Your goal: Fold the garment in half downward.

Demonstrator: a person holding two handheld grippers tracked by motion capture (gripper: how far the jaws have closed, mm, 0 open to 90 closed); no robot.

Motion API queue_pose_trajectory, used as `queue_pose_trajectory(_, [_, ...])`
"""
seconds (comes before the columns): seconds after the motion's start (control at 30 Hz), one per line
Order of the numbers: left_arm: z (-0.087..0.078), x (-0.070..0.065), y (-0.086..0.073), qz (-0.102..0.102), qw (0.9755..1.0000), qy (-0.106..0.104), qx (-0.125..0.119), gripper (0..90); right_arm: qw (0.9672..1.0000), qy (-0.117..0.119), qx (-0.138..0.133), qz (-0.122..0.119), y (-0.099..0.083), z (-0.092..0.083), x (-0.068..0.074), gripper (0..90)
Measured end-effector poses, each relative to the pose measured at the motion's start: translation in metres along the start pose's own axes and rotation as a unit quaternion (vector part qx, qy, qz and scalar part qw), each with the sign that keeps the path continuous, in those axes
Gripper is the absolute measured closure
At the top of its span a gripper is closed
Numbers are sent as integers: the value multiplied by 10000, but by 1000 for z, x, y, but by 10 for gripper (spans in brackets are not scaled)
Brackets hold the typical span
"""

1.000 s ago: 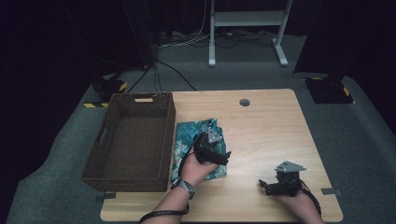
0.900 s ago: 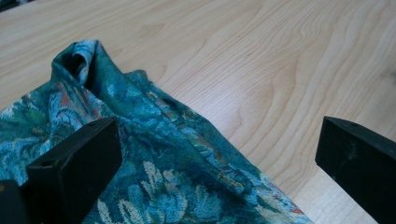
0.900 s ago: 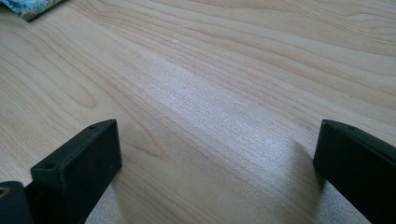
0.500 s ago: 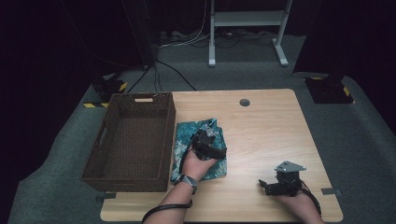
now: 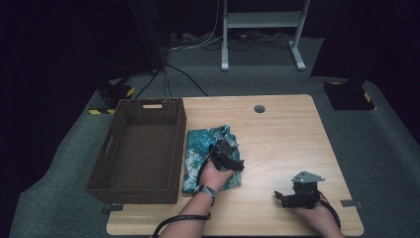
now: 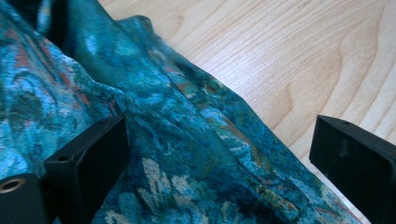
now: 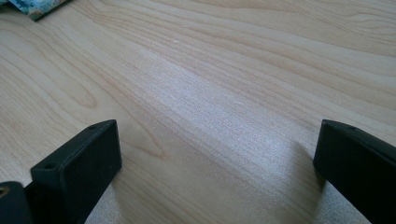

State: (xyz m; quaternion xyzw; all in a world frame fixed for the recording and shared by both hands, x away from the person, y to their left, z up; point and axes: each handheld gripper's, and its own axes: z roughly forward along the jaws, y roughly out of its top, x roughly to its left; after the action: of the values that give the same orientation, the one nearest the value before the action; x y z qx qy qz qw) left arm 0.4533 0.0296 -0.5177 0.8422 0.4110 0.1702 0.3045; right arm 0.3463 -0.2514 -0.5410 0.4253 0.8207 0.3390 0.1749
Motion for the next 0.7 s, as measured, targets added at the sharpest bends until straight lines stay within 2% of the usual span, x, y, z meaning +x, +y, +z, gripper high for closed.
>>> queue_pose_trajectory(0.17, [9,-6,-2,51,9998,25,185,61,10000,7,3,-7,0,0,0,7])
queue_pose_trajectory(0.37, [12,-4,-4,-96,9999,20,127,95,10000,11,3,-12,0,0,0,7])
queue_pose_trajectory(0.53, [9,0,-5,-106,9999,12,67,231,10000,10,5,-11,0,0,0,7])
queue_pose_trajectory(0.57, [8,1,-5,-102,9999,12,57,231,10000,10,5,-11,0,0,0,7])
queue_pose_trajectory(0.6, [5,3,-6,-121,9999,58,30,308,10000,9,7,-13,0,0,0,6])
queue_pose_trajectory(0.7, [3,5,-8,-168,9997,144,-39,420,10000,4,10,-20,0,0,0,6])
